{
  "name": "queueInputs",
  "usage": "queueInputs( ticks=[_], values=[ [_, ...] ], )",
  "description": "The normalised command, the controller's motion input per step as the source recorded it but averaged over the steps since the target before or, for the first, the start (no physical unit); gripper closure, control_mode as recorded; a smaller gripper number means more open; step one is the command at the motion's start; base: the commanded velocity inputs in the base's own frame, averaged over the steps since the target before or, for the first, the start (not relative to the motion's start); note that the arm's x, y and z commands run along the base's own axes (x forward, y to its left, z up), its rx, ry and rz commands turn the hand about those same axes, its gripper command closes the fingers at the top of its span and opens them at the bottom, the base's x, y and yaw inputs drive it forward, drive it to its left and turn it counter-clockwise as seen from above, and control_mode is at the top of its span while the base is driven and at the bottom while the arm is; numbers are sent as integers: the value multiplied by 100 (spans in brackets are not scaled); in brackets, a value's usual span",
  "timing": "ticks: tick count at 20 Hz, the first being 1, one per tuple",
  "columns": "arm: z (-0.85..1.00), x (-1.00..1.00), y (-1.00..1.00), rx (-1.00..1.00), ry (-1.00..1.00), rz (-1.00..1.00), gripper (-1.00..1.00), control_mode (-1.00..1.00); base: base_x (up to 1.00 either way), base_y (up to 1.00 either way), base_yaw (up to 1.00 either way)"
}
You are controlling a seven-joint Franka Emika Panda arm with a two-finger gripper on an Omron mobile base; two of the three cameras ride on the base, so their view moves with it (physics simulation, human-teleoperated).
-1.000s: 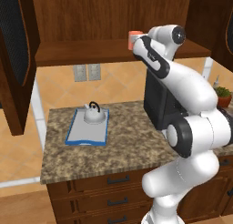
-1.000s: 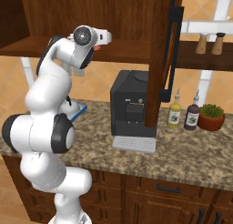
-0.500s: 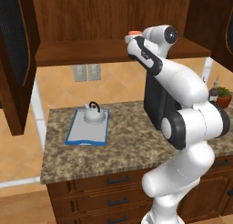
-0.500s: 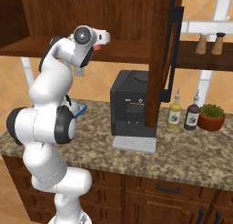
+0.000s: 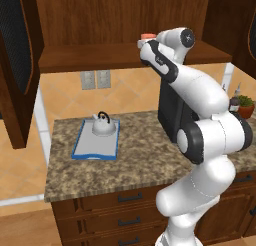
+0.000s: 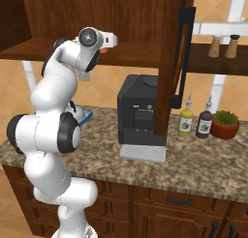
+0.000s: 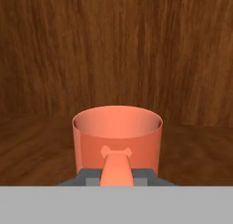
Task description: Pick the kettle from the counter and place it on the tray. Then pick the mug from the cabinet and place it on the tray. Then close the cabinet doors.
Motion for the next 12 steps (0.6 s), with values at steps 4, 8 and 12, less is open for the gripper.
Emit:
queueInputs(
  ticks=[4,8,12],
  values=[
    [0,-4,0,0,-1,0,100,-100,0,0,0],
    [0,-55,0,0,-16,0,100,-100,0,0,0],
    [0,-77,0,2,-21,2,100,-100,0,0,0]
  ],
)
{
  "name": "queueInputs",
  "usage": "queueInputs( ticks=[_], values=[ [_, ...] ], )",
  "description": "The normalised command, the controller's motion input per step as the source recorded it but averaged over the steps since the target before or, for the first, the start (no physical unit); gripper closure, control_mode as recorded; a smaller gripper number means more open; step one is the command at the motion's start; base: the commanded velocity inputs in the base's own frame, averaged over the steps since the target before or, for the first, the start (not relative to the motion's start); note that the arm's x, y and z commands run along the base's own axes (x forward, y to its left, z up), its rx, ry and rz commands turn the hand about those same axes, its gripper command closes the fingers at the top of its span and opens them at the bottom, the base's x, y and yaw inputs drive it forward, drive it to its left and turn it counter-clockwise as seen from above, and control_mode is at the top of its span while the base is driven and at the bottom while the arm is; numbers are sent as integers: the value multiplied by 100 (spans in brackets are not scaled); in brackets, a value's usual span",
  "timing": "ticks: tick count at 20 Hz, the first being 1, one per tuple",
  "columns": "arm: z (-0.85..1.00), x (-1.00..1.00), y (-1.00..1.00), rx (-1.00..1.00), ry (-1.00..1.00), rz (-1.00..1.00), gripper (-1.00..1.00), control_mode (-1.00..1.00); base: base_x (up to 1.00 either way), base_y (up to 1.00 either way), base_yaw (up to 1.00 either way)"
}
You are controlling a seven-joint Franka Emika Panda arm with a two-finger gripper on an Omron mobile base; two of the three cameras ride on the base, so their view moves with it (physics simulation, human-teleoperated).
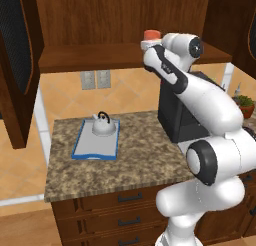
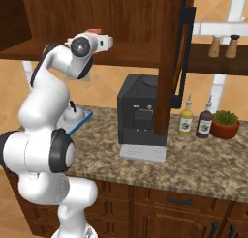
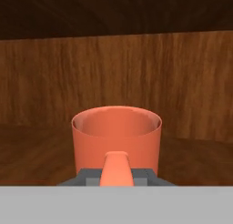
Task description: Pick the kettle from the counter and place it on the tray. Then pick the mug from the cabinet and place it on the tray. Then close the cabinet doors.
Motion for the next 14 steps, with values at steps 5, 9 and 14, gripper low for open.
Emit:
queueInputs(
  ticks=[5,9,14],
  values=[
    [0,-87,21,1,-13,16,100,-100,0,0,0],
    [0,-72,57,0,-1,29,100,-100,0,0,0],
    [-1,-75,38,0,0,34,100,-100,0,0,0]
  ],
)
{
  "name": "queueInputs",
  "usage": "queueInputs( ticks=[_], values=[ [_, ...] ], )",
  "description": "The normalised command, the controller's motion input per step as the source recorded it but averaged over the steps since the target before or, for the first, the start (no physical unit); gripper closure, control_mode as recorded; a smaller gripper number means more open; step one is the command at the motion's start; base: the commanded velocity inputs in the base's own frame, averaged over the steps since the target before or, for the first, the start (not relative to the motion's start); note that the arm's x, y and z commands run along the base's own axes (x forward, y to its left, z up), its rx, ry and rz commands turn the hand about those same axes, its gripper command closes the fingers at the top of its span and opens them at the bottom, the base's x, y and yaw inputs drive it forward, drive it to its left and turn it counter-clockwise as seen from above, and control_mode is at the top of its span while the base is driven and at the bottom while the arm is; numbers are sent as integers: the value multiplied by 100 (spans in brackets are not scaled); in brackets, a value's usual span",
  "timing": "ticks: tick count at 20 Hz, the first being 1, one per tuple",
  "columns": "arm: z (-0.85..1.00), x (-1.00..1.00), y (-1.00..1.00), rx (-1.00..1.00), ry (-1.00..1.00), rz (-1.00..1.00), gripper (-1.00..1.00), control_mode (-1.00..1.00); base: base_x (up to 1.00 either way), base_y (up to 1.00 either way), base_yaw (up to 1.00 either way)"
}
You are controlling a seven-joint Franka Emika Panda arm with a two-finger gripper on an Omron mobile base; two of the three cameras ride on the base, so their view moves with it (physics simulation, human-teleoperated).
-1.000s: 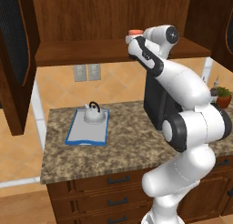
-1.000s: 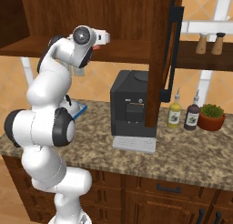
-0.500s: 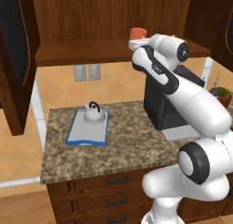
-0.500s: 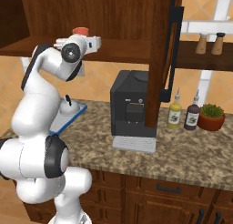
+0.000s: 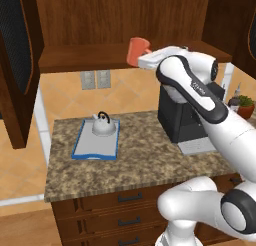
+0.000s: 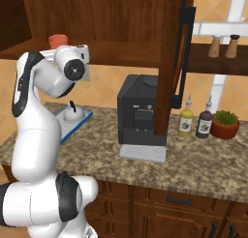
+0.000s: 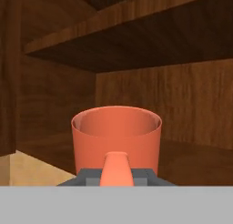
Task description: Pick the kettle from the counter and place it on the tray. Then pick the mug from the cabinet and place it on the tray. Then close the cabinet doors.
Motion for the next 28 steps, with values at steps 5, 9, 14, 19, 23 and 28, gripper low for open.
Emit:
queueInputs(
  ticks=[5,9,14,19,23,28],
  values=[
    [-23,-67,41,0,0,32,100,-100,0,0,0],
    [-35,-62,42,0,0,30,100,-100,0,0,0],
    [-51,-47,35,-1,0,26,100,-100,0,0,0],
    [-77,-16,6,-8,1,14,100,-100,0,0,0],
    [-83,0,5,-20,2,4,100,-100,0,0,0],
    [-76,9,11,-21,4,5,100,-100,0,0,0]
  ],
)
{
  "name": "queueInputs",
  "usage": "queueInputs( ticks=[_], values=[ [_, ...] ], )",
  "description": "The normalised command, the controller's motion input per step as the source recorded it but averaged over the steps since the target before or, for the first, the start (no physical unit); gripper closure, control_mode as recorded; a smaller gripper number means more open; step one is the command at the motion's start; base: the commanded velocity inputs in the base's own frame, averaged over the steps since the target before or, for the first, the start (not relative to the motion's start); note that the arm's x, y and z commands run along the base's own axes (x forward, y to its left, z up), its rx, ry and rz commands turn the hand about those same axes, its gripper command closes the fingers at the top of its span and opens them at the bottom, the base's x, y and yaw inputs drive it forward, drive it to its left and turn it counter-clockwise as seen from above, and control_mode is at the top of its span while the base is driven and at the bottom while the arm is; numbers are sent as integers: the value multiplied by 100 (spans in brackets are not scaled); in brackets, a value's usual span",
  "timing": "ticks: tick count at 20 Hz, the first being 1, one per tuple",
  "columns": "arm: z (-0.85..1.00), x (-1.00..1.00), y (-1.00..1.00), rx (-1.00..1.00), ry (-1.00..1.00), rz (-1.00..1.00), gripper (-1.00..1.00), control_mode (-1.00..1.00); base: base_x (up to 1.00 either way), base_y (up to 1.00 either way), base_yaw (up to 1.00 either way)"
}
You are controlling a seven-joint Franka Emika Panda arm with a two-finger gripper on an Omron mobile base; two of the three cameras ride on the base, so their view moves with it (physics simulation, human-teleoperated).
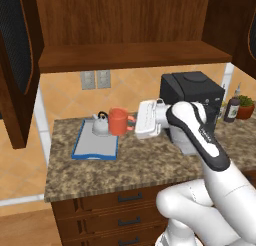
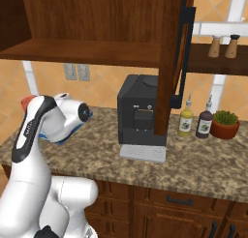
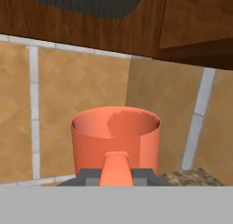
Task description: Pick the kettle from the counter and place it on the tray. Then pick the mug from the cabinet and place it on the tray. Then close the cabinet doors.
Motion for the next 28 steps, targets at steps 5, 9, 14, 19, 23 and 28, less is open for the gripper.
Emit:
queueInputs(
  ticks=[5,9,14,19,23,28],
  values=[
    [-64,33,2,-4,0,12,100,-100,0,0,0],
    [-56,59,2,0,0,12,100,-100,0,0,0],
    [-49,63,5,0,0,14,100,-100,0,0,0],
    [-45,65,4,0,1,11,100,-100,0,0,0],
    [-44,57,14,0,0,6,100,-100,0,0,0],
    [-47,49,35,0,0,2,100,-100,0,0,0]
  ],
)
